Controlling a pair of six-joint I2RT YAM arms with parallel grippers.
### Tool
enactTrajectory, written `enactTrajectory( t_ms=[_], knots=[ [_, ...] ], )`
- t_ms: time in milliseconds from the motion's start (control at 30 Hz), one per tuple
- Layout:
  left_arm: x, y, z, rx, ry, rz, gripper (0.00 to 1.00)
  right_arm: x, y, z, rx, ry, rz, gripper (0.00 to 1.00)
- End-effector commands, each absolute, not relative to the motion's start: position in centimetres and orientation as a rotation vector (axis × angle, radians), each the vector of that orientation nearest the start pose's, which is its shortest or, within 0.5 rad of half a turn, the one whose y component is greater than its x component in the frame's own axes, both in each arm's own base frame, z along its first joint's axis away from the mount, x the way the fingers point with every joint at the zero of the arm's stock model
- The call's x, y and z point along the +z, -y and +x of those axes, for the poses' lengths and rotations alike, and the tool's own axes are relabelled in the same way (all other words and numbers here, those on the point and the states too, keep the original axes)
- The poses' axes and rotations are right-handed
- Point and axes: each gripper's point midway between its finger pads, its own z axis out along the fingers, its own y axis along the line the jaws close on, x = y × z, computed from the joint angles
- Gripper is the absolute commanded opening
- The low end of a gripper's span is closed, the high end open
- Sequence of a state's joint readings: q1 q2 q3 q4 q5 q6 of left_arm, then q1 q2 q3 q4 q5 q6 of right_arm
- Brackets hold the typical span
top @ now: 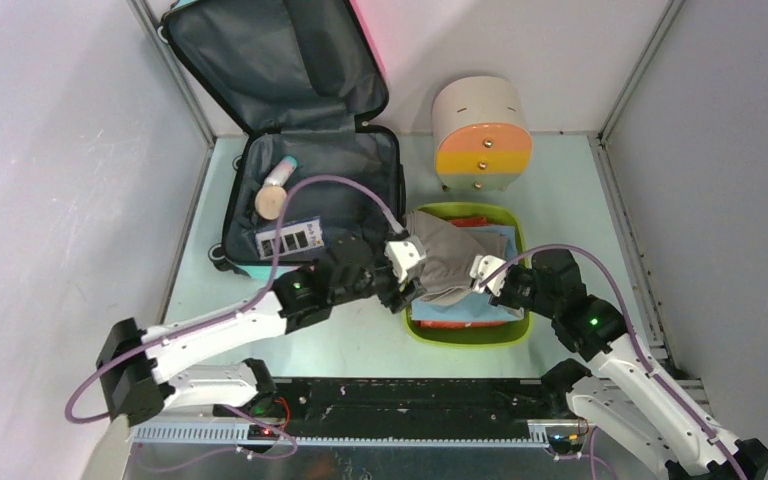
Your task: Open, take out, and arrange the luggage
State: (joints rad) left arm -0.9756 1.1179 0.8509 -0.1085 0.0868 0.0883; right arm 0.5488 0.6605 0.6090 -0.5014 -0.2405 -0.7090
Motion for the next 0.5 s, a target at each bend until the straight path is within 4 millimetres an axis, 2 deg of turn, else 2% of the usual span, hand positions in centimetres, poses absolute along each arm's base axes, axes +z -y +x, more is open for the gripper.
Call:
enactTrajectory(
  t_ms=[0, 33, 67, 167, 333, 467],
  knots=[
    [22.5, 34.3, 21.4, -0.509, -1.449, 1.163, 0.72, 18.3, -15.9, 21.7, 0.215, -1.556, -1.282, 0.0],
    [22.1, 35.0, 21.1, -0.501, -1.432, 1.176, 0.73, 18.4, -15.9, 21.7, 0.219, -1.556, -1.279, 0.0],
    [21.5, 35.0, 21.2, -0.474, -1.44, 1.164, 0.75, 18.3, -15.9, 21.7, 0.223, -1.557, -1.279, 0.0],
    [21.2, 36.4, 21.1, -0.471, -1.411, 1.119, 0.79, 18.3, -15.8, 21.8, 0.229, -1.573, -1.261, 0.0],
    [19.8, 37.6, 21.0, -0.41, -1.387, 1.088, 0.85, 18.7, -15.7, 21.9, 0.245, -1.571, -1.232, 0.0],
    [18.4, 38.4, 20.0, -0.42, -1.378, 1.092, 0.86, 18.6, -15.7, 22.0, 0.257, -1.58, -1.224, 0.0]
  ],
)
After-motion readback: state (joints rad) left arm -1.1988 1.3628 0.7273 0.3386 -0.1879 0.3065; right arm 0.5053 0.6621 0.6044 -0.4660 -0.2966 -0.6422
